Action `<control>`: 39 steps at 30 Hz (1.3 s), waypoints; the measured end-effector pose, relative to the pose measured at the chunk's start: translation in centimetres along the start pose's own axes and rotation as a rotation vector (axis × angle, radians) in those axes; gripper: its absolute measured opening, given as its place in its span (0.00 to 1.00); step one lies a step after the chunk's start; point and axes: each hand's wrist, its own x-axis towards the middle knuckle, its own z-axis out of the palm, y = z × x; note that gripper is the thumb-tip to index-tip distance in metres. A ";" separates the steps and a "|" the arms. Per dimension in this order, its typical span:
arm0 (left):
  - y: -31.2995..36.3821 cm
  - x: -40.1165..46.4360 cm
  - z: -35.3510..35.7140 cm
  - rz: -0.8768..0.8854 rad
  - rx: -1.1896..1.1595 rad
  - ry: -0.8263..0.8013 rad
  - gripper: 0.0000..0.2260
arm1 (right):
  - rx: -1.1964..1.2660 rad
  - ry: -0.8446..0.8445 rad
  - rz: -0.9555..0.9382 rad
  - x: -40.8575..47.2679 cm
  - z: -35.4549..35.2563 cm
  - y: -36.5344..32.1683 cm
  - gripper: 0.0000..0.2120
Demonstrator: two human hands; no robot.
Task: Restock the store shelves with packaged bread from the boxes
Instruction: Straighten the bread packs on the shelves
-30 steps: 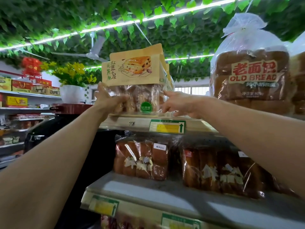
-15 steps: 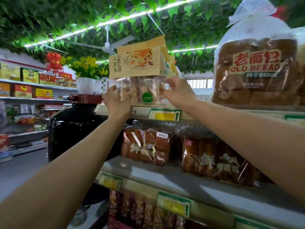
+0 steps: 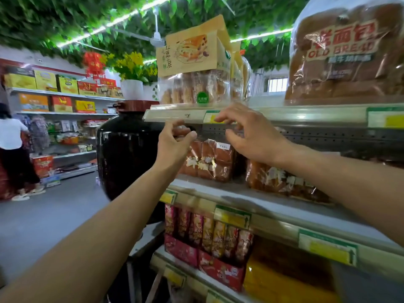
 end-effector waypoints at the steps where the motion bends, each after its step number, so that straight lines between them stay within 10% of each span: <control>1: -0.1 -0.4 -0.1 -0.019 0.001 -0.027 0.17 | 0.006 -0.024 0.006 -0.5 0.2 0.1 0.13; 20: -6.9 0.5 -2.7 -0.093 0.099 -0.303 0.14 | -0.179 -0.390 0.141 -3.0 5.4 2.9 0.16; 39: -15.7 9.6 -8.9 0.079 0.131 -0.585 0.18 | -0.467 -0.390 0.381 -1.5 12.7 0.5 0.21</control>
